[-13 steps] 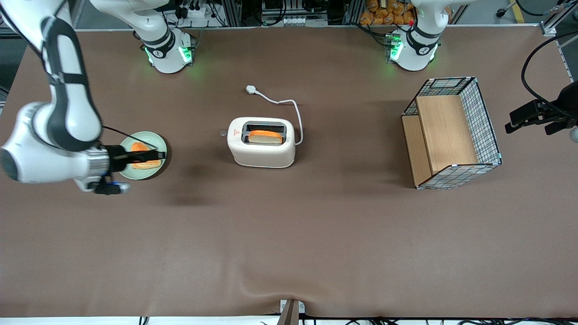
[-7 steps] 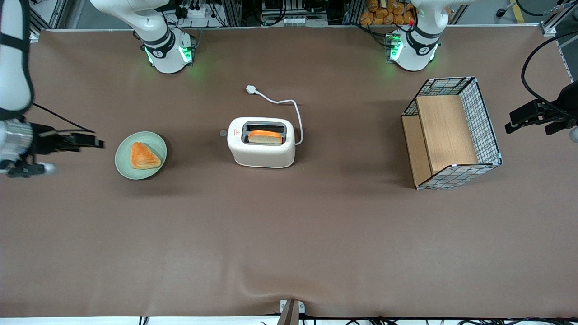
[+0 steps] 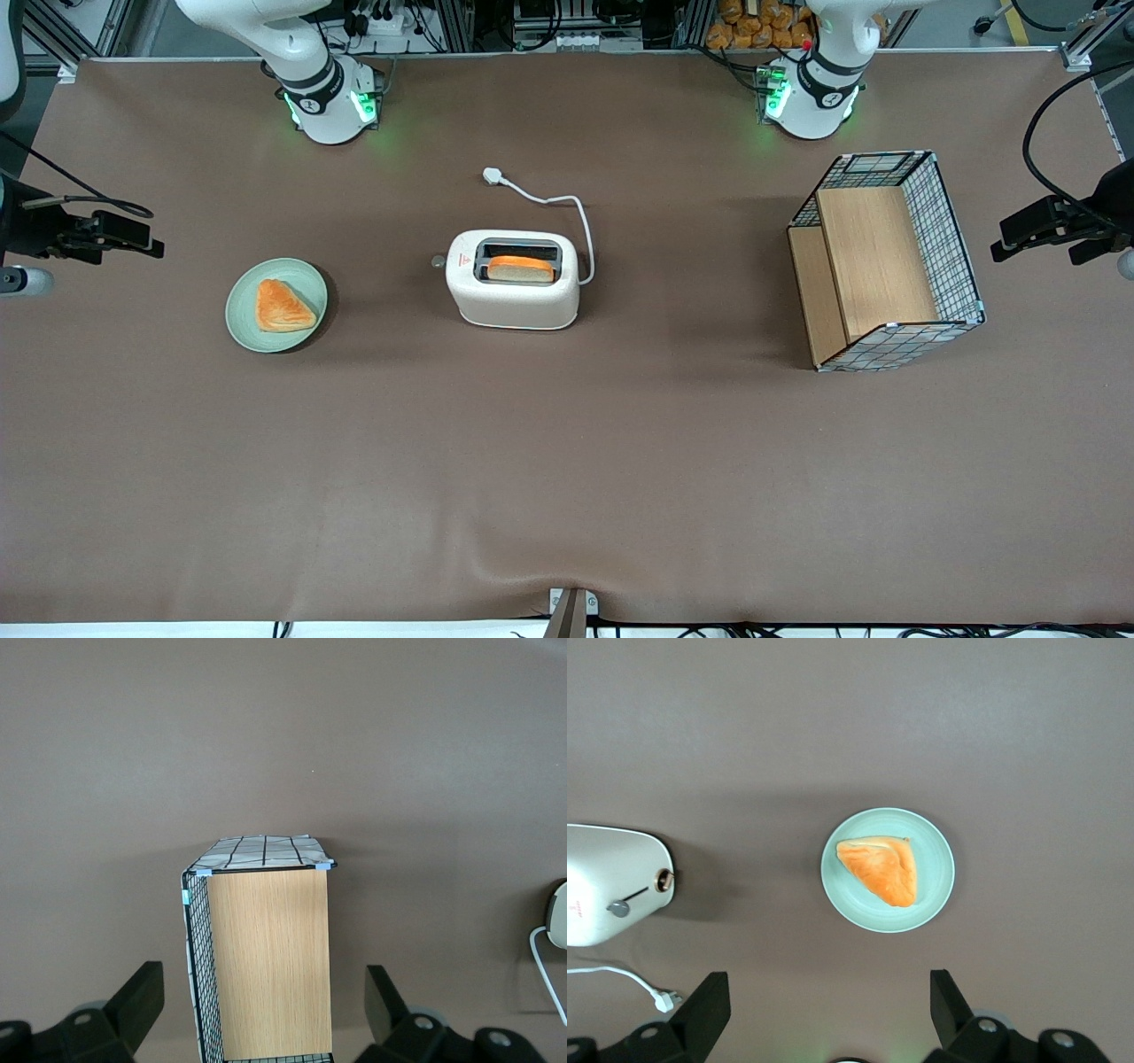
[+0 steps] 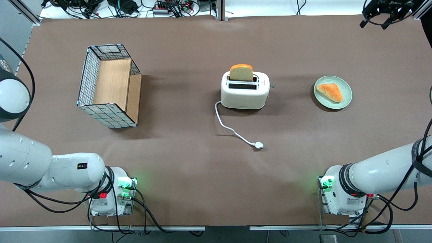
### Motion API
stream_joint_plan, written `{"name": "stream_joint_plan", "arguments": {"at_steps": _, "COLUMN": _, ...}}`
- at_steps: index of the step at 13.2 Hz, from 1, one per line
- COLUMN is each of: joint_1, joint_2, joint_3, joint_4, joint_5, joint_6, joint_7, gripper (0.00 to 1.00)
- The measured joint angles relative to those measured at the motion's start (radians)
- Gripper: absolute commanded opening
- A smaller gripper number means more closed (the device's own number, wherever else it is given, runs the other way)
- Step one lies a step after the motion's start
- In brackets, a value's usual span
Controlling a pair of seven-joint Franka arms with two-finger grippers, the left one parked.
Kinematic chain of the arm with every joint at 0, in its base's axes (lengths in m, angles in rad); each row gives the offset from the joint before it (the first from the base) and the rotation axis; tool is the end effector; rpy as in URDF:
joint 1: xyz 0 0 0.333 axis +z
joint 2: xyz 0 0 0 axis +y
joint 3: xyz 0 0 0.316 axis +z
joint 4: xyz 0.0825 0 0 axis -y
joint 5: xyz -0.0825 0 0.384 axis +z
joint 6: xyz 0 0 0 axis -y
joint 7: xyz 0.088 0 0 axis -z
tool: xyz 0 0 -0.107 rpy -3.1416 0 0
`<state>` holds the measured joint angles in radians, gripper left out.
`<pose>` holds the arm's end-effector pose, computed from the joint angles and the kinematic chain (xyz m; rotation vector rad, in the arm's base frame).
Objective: Press toaster button with right arm
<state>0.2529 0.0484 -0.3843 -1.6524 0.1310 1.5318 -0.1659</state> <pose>0.5549 -0.0544 0.5590 -2.9972 -0.0414 0.2205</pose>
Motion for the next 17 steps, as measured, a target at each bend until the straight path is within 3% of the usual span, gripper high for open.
{"name": "stream_joint_plan", "arguments": {"at_steps": 4, "joint_1": -0.007, "joint_2": 0.0, "joint_3": 0.038, "joint_4": 0.046, "joint_5": -0.002, "joint_6": -0.036, "joint_7": 0.024, "gripper": 1.0}}
{"name": "stream_joint_plan", "arguments": {"at_steps": 12, "joint_1": -0.337, "joint_2": -0.073, "joint_3": 0.364, "joint_4": 0.067, "joint_5": -0.056, "joint_6": -0.092, "joint_7": 0.05, "gripper": 1.0}}
{"name": "stream_joint_plan", "arguments": {"at_steps": 17, "joint_1": -0.334, "joint_2": -0.092, "joint_3": 0.384, "joint_4": 0.066, "joint_5": -0.067, "joint_6": -0.109, "joint_7": 0.098, "gripper": 1.0}}
